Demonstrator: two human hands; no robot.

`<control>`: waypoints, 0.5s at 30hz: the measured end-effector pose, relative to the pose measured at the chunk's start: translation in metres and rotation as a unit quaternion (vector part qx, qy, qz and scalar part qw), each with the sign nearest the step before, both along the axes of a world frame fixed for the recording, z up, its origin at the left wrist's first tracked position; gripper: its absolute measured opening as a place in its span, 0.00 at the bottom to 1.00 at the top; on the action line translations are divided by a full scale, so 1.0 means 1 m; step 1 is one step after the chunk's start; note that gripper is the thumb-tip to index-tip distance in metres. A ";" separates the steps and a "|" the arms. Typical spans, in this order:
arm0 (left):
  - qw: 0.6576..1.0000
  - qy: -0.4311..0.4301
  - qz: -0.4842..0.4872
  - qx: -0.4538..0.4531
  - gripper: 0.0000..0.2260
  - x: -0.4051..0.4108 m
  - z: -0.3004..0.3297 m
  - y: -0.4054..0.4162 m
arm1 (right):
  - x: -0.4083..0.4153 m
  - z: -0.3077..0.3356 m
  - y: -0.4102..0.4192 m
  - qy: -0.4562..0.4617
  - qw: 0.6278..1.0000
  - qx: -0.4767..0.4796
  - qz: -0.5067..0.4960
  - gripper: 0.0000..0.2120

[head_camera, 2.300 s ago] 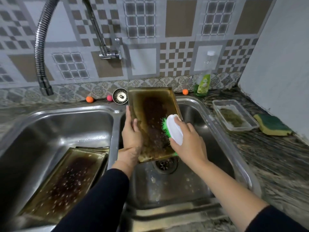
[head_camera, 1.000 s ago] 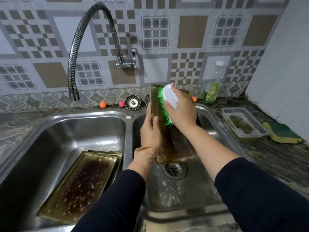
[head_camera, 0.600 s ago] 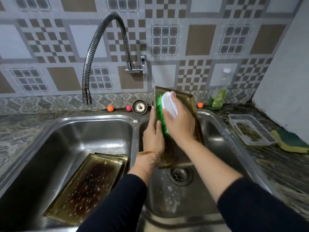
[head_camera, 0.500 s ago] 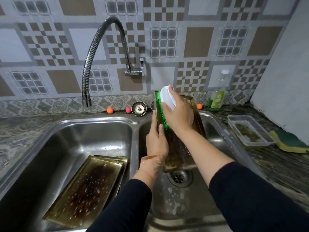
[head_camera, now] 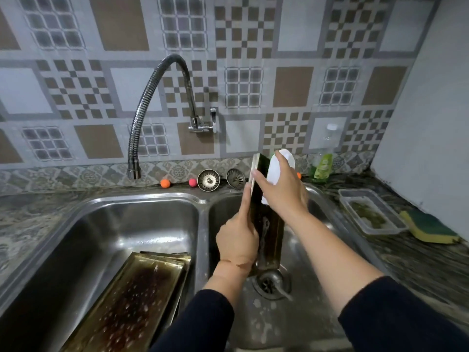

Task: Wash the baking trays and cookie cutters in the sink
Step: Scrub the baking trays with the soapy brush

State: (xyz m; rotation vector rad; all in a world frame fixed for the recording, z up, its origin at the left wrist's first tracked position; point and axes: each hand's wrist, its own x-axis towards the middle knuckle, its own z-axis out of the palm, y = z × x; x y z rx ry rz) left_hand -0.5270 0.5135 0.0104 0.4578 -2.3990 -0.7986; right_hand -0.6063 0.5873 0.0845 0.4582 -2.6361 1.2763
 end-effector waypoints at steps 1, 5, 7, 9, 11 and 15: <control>1.000 0.005 -0.005 -0.023 0.37 0.000 -0.002 0.008 | -0.002 0.003 -0.002 -0.002 1.000 0.005 -0.023 0.37; 0.998 0.012 -0.009 -0.064 0.34 0.001 -0.003 0.022 | -0.004 0.003 -0.004 -0.007 0.997 -0.008 -0.074 0.33; 0.995 0.011 -0.028 -0.093 0.30 0.002 -0.005 0.017 | -0.006 0.004 0.002 -0.009 0.996 -0.051 -0.073 0.31; 0.994 0.011 -0.063 -0.088 0.24 0.004 -0.004 0.010 | -0.009 0.005 0.010 -0.005 0.993 -0.104 -0.053 0.29; 0.996 -0.001 -0.090 -0.026 0.22 0.002 -0.005 0.000 | -0.011 0.009 0.019 -0.013 0.982 -0.186 -0.021 0.26; 0.987 -0.051 -0.066 0.139 0.27 -0.011 -0.014 -0.025 | -0.012 0.017 0.032 -0.048 0.933 -0.357 0.016 0.25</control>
